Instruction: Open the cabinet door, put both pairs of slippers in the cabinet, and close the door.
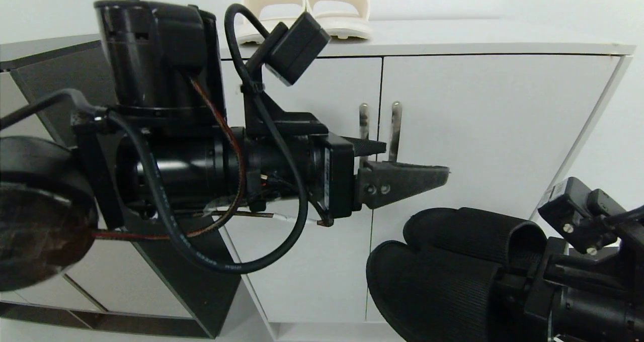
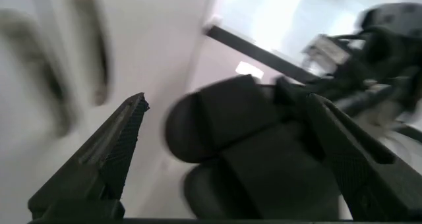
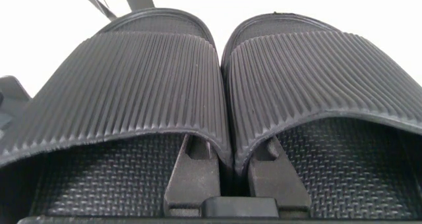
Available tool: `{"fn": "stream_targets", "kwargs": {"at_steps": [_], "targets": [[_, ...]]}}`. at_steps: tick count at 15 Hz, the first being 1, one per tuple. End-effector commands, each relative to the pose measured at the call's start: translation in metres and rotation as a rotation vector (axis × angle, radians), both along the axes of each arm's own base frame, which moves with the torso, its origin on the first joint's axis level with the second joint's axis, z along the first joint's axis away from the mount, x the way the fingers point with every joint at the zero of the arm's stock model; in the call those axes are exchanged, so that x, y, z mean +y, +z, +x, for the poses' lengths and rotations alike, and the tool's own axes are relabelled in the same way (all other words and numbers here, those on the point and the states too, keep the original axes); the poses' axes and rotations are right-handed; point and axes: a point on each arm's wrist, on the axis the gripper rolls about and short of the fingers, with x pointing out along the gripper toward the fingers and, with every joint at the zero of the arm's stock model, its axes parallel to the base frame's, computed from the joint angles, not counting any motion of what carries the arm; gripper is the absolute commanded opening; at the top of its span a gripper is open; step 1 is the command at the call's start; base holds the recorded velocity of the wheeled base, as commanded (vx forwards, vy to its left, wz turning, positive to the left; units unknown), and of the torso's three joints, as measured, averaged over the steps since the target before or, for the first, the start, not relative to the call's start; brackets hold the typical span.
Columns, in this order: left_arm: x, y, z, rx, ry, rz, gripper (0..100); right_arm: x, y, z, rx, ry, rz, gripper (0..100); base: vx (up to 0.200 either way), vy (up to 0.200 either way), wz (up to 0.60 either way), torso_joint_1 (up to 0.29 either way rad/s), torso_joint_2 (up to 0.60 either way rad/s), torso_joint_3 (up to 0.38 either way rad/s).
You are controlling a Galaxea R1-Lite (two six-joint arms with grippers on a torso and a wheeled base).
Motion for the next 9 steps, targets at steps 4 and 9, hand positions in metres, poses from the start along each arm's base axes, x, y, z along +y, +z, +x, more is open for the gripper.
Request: {"fn": "stream_targets", "kwargs": {"at_steps": [4, 9], "targets": [[-0.002, 0.003, 0.016, 0.022, 0.003, -0.01, 100, 0.005, -0.001, -0.002, 0.006, 0.038, -0.01, 0, 0.0, 0.0, 0.0, 0.0, 0.0, 0.0], [-0.019, -0.002, 0.035, 0.022, 0.036, -0.002, 100, 0.005, -0.002, -0.005, 0.007, 0.053, -0.009, 0, 0.0, 0.0, 0.0, 0.0, 0.0, 0.0]]}}
